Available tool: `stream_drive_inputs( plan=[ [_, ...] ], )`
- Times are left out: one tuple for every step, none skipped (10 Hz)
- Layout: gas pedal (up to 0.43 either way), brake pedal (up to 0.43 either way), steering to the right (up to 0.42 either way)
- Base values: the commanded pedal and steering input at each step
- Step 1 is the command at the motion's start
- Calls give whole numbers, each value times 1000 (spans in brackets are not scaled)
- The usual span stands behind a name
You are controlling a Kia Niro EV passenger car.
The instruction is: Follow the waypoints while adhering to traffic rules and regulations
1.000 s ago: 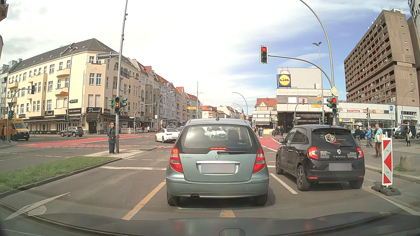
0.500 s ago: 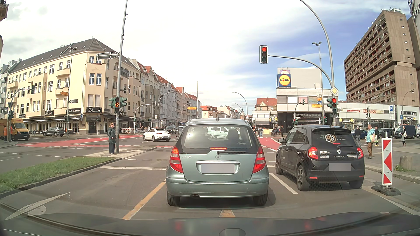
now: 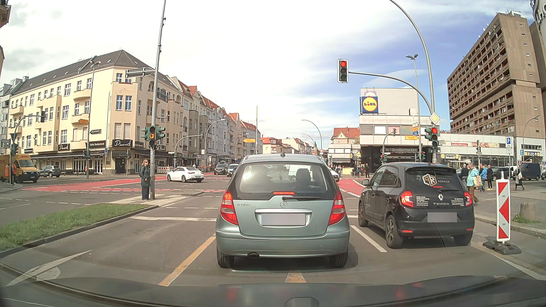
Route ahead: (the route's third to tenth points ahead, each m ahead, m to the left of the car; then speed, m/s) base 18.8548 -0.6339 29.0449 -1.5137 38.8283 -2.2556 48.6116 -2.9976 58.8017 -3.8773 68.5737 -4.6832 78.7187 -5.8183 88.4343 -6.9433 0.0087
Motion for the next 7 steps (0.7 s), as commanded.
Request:
stream_drive_inputs(
  plan=[
    [0, 396, -2],
    [0, 396, -2],
    [0, 396, -3],
    [0, 396, -2],
    [0, 396, -2],
    [0, 396, -2],
    [0, 396, -3]
  ],
)
